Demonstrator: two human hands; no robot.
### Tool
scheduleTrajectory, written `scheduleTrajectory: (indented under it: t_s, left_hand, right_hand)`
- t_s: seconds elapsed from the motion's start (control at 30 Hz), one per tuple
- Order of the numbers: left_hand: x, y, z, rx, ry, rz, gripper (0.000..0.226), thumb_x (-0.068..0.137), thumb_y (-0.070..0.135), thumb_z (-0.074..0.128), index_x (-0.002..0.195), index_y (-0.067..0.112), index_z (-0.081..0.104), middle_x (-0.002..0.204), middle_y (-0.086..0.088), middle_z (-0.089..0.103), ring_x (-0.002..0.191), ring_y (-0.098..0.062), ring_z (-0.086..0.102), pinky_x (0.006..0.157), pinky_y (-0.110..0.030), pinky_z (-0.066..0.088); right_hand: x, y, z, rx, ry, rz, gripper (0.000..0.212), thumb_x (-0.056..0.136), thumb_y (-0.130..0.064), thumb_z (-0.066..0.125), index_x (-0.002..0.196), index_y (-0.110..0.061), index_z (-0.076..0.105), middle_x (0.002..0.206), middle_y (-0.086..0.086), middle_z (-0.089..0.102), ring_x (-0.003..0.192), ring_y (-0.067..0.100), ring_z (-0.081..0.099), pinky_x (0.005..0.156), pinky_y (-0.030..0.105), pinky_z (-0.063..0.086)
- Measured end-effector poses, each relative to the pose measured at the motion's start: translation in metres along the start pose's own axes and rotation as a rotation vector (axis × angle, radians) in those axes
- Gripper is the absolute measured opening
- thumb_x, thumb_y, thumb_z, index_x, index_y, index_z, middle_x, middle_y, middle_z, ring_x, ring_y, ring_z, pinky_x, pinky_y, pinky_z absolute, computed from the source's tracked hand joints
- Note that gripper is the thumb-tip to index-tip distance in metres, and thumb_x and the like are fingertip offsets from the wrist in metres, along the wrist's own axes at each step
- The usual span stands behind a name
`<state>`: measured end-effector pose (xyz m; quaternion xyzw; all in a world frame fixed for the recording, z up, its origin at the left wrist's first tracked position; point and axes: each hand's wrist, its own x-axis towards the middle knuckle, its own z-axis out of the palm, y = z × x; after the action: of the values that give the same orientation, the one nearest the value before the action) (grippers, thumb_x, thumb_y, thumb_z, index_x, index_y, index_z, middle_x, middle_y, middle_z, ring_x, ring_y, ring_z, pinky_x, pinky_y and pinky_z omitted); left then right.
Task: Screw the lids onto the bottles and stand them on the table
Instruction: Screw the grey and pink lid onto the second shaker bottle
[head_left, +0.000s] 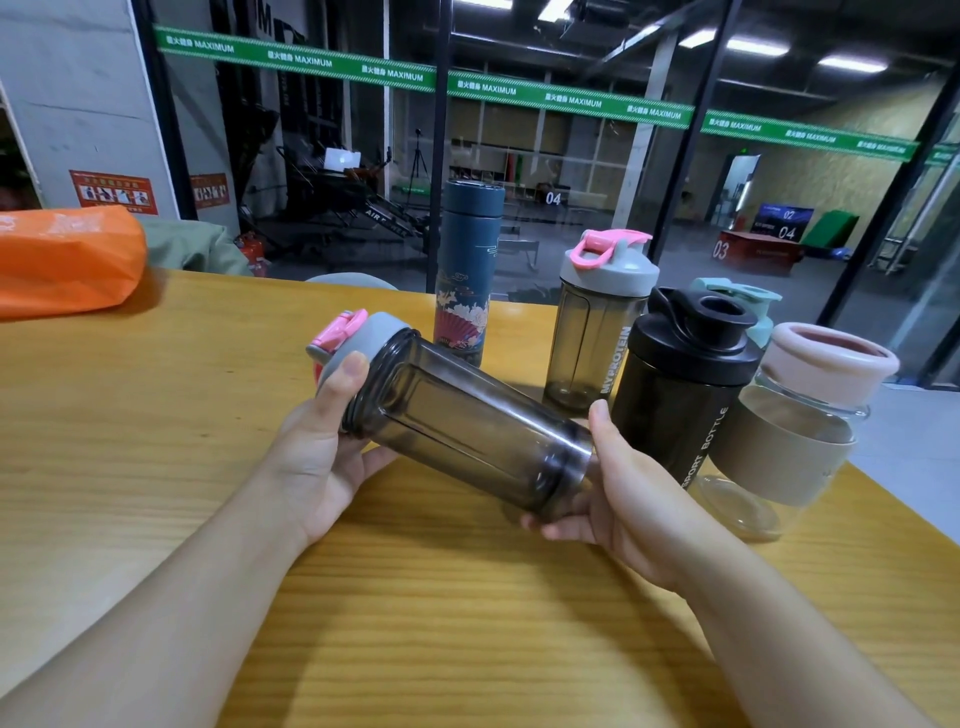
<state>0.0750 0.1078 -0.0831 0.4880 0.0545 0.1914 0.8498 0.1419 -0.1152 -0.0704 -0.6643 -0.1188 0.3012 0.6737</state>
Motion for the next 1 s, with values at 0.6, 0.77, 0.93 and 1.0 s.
scheduleTrajectory:
  t_s: [0.6, 0.77, 0.93, 1.0]
  left_hand:
    - [0.0005, 0.0024, -0.0036, 0.005, 0.010, 0.009, 0.105, 0.033, 0.056, 0.090, 0.122, 0.011, 0.060, 0.110, -0.013, 0.070, 0.095, -0.023, 0.069, 0.075, -0.039, 0.058]
    - [-0.0002, 0.0023, -0.0037, 0.011, -0.011, 0.012, 0.108, 0.033, 0.058, 0.089, 0.125, 0.012, 0.058, 0.107, -0.010, 0.071, 0.093, -0.022, 0.069, 0.078, -0.038, 0.058]
    - [0.0008, 0.0007, -0.0036, 0.014, -0.017, 0.016, 0.097, 0.032, 0.059, 0.088, 0.116, 0.016, 0.064, 0.110, -0.009, 0.070, 0.097, -0.022, 0.067, 0.088, -0.044, 0.054]
    - [0.0012, 0.0011, -0.0040, 0.011, -0.020, 0.012, 0.096, 0.032, 0.059, 0.088, 0.114, 0.016, 0.065, 0.109, -0.010, 0.070, 0.096, -0.022, 0.067, 0.088, -0.045, 0.054]
  right_hand:
    - [-0.0019, 0.0020, -0.0028, -0.215, -0.060, -0.093, 0.053, 0.075, -0.038, 0.061, 0.113, -0.002, 0.055, 0.102, 0.016, 0.060, 0.055, 0.023, 0.064, 0.047, 0.024, 0.050]
    - [-0.0010, -0.0004, -0.0046, -0.281, -0.067, -0.004, 0.056, 0.097, -0.046, 0.034, 0.101, 0.001, 0.063, 0.080, 0.018, 0.068, 0.044, 0.017, 0.054, 0.038, 0.020, 0.039]
    - [0.0008, -0.0005, -0.0021, -0.274, -0.078, 0.058, 0.076, 0.092, -0.064, 0.019, 0.110, -0.004, 0.062, 0.082, 0.023, 0.071, 0.047, 0.019, 0.054, 0.039, 0.019, 0.038]
    - [0.0015, 0.0000, -0.0018, -0.261, -0.076, 0.055, 0.076, 0.092, -0.064, 0.020, 0.109, -0.004, 0.063, 0.081, 0.022, 0.071, 0.047, 0.018, 0.054, 0.039, 0.019, 0.040]
